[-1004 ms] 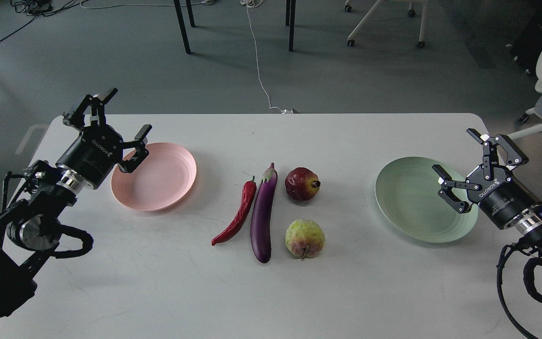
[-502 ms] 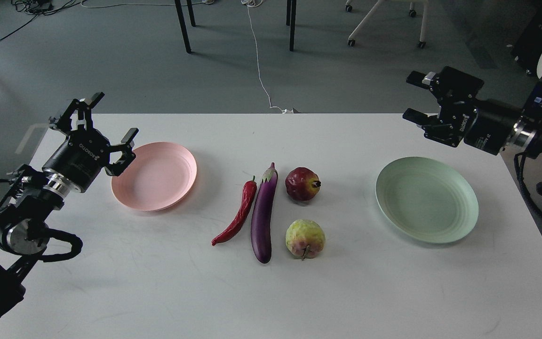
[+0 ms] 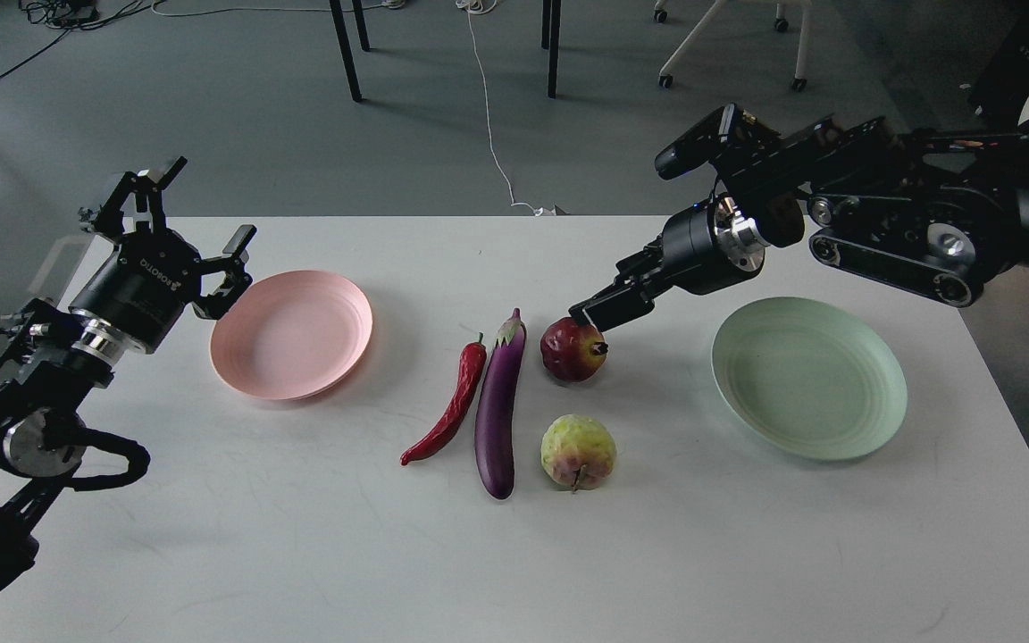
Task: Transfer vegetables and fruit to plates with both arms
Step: 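Lower the right gripper onto the red apple and close it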
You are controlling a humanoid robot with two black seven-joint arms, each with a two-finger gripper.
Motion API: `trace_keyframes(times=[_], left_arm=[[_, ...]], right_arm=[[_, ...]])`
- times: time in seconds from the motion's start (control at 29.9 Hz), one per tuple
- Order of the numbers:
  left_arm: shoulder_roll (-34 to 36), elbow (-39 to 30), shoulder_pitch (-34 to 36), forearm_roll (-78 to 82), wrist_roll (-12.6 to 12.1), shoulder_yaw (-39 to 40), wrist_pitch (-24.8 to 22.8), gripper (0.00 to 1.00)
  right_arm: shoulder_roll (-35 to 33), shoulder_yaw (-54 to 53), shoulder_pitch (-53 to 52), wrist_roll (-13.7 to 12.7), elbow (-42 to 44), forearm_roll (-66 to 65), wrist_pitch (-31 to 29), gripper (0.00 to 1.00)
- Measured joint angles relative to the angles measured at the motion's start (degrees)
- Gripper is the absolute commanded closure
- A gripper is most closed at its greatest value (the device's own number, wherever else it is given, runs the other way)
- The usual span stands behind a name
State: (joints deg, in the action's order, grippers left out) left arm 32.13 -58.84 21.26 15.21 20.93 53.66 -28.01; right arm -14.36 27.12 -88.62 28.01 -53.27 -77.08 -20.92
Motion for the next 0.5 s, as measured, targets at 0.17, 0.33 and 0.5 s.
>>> trace_keyframes(times=[0.17, 0.33, 0.5], left_arm=[[0.5, -0.2, -0.1, 0.0, -0.1, 0.2, 0.0, 0.00], [1.6, -0.2, -0.2, 0.0, -0.1, 0.7, 0.0, 0.00], [2.4, -0.2, -0.2, 0.0, -0.1, 0.9, 0.0, 0.00]], right_arm=[[9.6, 5.1, 0.0, 0.0, 7.7, -0.1, 3.3, 0.01], [14.0, 7.4, 0.8, 0.0, 11.2, 0.0, 3.6, 0.01], [14.3, 9.2, 1.4, 0.0, 12.5, 0.0, 3.6, 0.02]])
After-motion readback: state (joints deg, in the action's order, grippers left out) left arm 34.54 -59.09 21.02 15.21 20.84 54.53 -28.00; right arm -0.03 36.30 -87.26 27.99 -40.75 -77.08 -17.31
